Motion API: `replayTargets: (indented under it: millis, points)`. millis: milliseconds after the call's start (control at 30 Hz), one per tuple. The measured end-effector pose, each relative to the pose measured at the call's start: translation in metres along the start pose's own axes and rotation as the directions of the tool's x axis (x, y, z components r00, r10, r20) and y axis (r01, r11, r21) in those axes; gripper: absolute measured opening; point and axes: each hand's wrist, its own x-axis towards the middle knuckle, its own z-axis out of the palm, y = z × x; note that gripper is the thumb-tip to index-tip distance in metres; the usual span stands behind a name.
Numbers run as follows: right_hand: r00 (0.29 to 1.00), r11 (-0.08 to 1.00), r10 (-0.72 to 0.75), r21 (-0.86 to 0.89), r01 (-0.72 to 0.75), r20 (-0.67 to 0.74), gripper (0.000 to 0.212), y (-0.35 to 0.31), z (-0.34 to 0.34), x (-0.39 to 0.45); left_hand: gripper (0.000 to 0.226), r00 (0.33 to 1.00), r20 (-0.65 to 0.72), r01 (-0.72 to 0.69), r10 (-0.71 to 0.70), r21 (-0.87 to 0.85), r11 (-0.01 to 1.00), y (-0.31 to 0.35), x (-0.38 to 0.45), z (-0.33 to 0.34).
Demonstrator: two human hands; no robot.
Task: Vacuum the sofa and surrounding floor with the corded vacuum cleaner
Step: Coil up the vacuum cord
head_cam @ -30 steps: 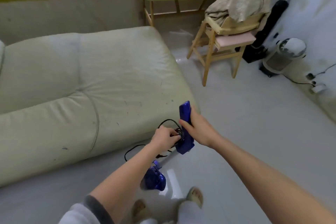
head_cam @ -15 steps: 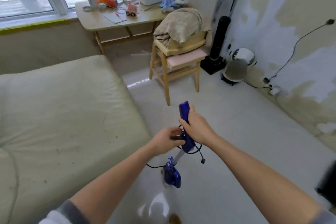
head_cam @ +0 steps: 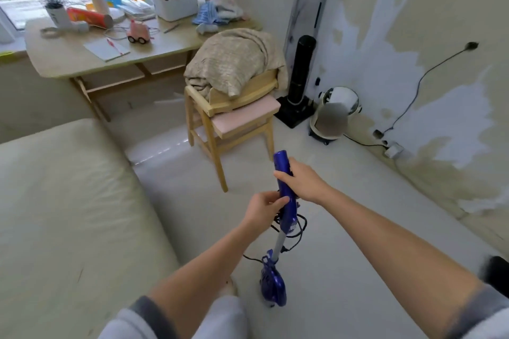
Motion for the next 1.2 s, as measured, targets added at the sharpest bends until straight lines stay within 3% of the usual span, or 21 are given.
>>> replayTargets:
  millis: [133,367,567,700,800,967,1200]
  points:
    - [0.993,0.976,0.114,0.182,-0.118,0.034,0.035,0.016,-0.027,0.057,0.021,0.995,0.095,0.043,-0.041,-0.023,0.999,0.023,0.068,-0.008]
    - [0.989,0.956,0.15,0.252,-0.148,0.013,0.035,0.026,-0.075,0.15,0.018,0.989,0.121,0.086,-0.086,0.008,0.996,0.071,0.165,-0.019]
    - [0.996,0.969,0.089,0.233,-0.085,-0.008,0.031,0.033,-0.115,0.254,0.022,0.996,-0.027,0.082,-0.081,0.016,0.997,0.1,0.263,-0.028]
    - [0.999,0.975,0.004,0.221,-0.015,0.053,0.024,0.046,-0.151,0.33,0.017,0.988,-0.143,0.06,-0.059,0.002,0.998,0.125,0.331,-0.021]
    - [0.993,0.993,-0.079,0.089,0.071,0.09,0.029,0.052,-0.178,0.378,0.022,0.975,-0.219,0.047,-0.043,0.012,0.999,0.146,0.368,-0.014]
    - [0.973,0.982,-0.178,-0.034,0.185,0.143,0.035,0.044,-0.211,0.447,0.029,0.938,-0.336,0.04,-0.084,-0.136,0.99,0.178,0.422,-0.018]
    - [0.952,0.961,-0.244,-0.082,0.262,0.185,0.033,0.013,-0.224,0.522,0.027,0.918,-0.384,0.002,-0.1,-0.249,0.969,0.197,0.481,-0.052]
